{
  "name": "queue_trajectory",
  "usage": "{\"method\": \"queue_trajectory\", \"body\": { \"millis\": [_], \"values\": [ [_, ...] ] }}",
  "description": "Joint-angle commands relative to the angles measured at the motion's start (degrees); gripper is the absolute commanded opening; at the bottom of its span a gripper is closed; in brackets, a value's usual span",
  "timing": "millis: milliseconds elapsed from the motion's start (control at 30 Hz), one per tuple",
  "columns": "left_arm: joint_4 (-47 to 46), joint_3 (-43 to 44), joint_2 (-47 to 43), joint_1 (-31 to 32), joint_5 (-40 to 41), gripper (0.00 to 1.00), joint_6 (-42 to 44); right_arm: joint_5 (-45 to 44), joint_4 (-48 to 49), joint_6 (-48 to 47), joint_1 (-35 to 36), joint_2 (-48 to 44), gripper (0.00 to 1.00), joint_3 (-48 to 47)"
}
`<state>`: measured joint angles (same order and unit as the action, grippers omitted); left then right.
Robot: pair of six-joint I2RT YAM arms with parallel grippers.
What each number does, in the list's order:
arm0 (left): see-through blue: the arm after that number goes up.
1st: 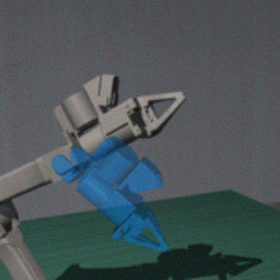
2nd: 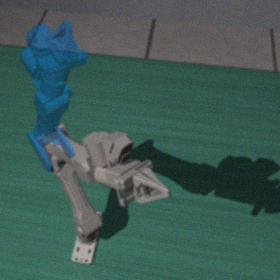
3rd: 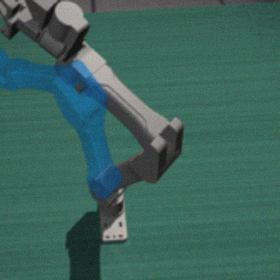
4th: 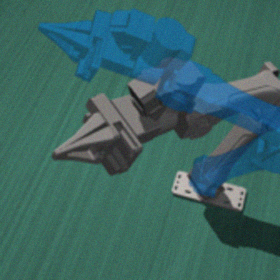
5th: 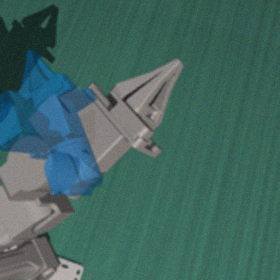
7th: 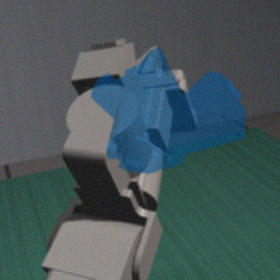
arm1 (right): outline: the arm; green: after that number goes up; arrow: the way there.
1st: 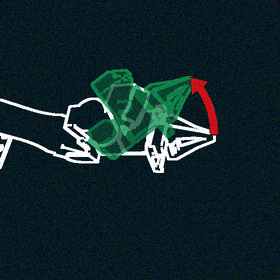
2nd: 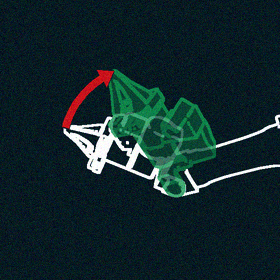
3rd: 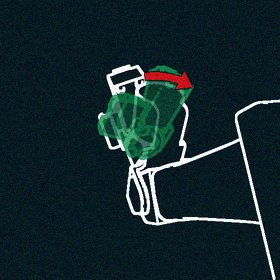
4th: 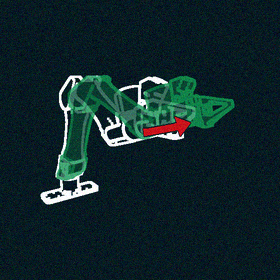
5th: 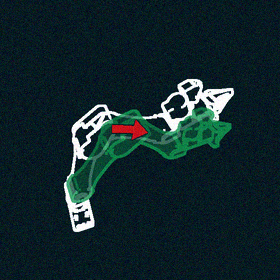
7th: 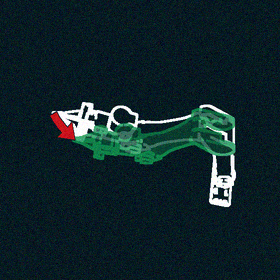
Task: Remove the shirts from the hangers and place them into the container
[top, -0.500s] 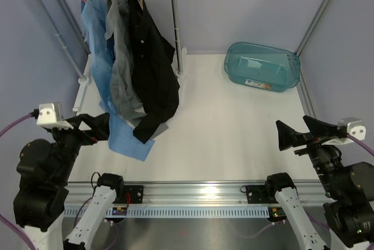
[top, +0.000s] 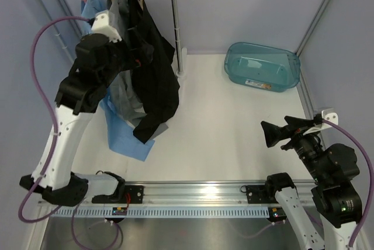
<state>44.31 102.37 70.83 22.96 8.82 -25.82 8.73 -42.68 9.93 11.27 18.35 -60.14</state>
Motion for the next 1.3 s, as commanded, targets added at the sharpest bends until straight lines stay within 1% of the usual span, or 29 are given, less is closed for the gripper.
{"method": "queue_trajectory", "body": {
  "millis": [0,33,67,100,133,167,200,233,267,367,433,467,567,600,633,733,767,833,867,967,1000,1067,1100,1133,1200,1267],
  "values": [
    [-6.7,9.9,8.2,5.1,12.9,0.99,-1.0,1.6,2.6,0.6,0.7,-0.3,0.99,1.4],
    [-6.8,12.2,10.8,5.6,14.7,0.99,-0.6,1.6,2.9,0.7,0.7,-0.5,0.99,1.8],
    [-6.8,14.5,15.9,6.6,16.6,0.99,-0.1,1.6,2.9,0.7,0.7,-1.1,1.0,2.1],
    [-6.8,18.8,18.3,7.0,21.8,0.99,1.1,1.8,3.0,0.6,0.7,-1.4,0.99,2.6],
    [-6.8,20.7,20.6,7.3,24.6,0.99,1.9,1.8,3.0,0.6,0.7,-1.6,0.99,2.7],
    [-6.8,22.5,24.8,7.6,27.3,0.99,2.7,1.7,3.0,0.5,0.7,-2.1,0.99,2.8],
    [-6.9,25.7,26.9,7.6,31.3,0.99,4.5,1.7,3.0,0.4,0.6,-2.4,0.99,3.1],
    [-7.0,27.0,28.6,7.5,33.1,0.99,5.5,1.7,2.9,0.4,0.7,-2.6,0.99,3.3],
    [-7.3,28.2,31.7,7.5,34.2,0.99,6.5,1.7,3.0,0.3,0.6,-3.1,1.0,3.4],
    [-9.2,29.7,34.5,7.5,37.2,0.98,9.5,1.6,3.0,0.1,0.7,-4.2,1.0,4.3],
    [-9.7,29.6,35.9,7.5,40.0,0.95,10.4,1.6,3.2,0.1,0.6,-4.7,0.99,4.7],
    [-9.9,29.6,36.2,7.2,40.3,0.95,10.6,1.6,3.2,0.1,0.7,-4.9,0.99,4.9],
    [-9.8,29.3,37.1,6.2,39.6,0.87,10.4,1.7,3.4,0.0,0.7,-5.3,1.0,5.1],
    [-9.8,29.2,37.2,6.0,39.7,0.85,10.6,1.6,3.4,-0.1,0.7,-5.4,0.99,5.2],
    [-9.8,28.9,37.2,6.0,39.7,0.78,10.6,1.6,3.4,-0.1,0.7,-5.5,0.99,5.2],
    [-9.9,28.3,37.1,5.6,38.6,0.65,10.7,1.9,3.6,-0.2,0.7,-5.8,1.0,5.5],
    [-9.9,28.2,37.1,5.3,38.4,0.55,10.8,1.9,3.5,-0.1,0.6,-5.8,0.99,5.6],
    [-9.9,27.9,37.0,5.1,37.5,0.45,10.9,2.0,3.7,-0.1,0.7,-6.0,0.99,5.6],
    [-9.8,27.8,36.9,5.0,37.4,0.34,10.9,2.0,3.5,0.0,0.7,-6.0,1.0,5.6],
    [-9.8,27.4,36.2,4.7,36.8,0.2,11.1,2.0,3.5,-0.2,0.7,-6.3,0.99,5.7],
    [-9.8,27.2,35.9,4.7,36.8,0.13,11.4,2.0,3.5,-0.1,0.7,-6.3,0.99,5.8],
    [-9.9,27.2,34.8,4.7,36.7,0.1,12.1,2.1,3.3,-0.1,0.7,-6.5,0.99,5.7],
    [-9.9,27.2,33.2,4.7,36.7,0.05,12.8,2.2,3.2,-0.2,0.7,-6.5,0.99,5.6],
    [-9.9,27.3,32.4,4.8,36.7,0.02,13.3,2.3,3.1,-0.2,0.7,-6.6,0.99,5.6],
    [-10.1,27.2,29.6,4.7,36.4,0.0,14.5,2.3,3.1,-0.3,0.7,-6.6,0.99,5.7],
    [-10.7,26.7,27.8,4.7,35.7,0.0,15.4,2.4,3.4,-0.3,0.7,-6.8,0.99,5.9]
  ]
}}
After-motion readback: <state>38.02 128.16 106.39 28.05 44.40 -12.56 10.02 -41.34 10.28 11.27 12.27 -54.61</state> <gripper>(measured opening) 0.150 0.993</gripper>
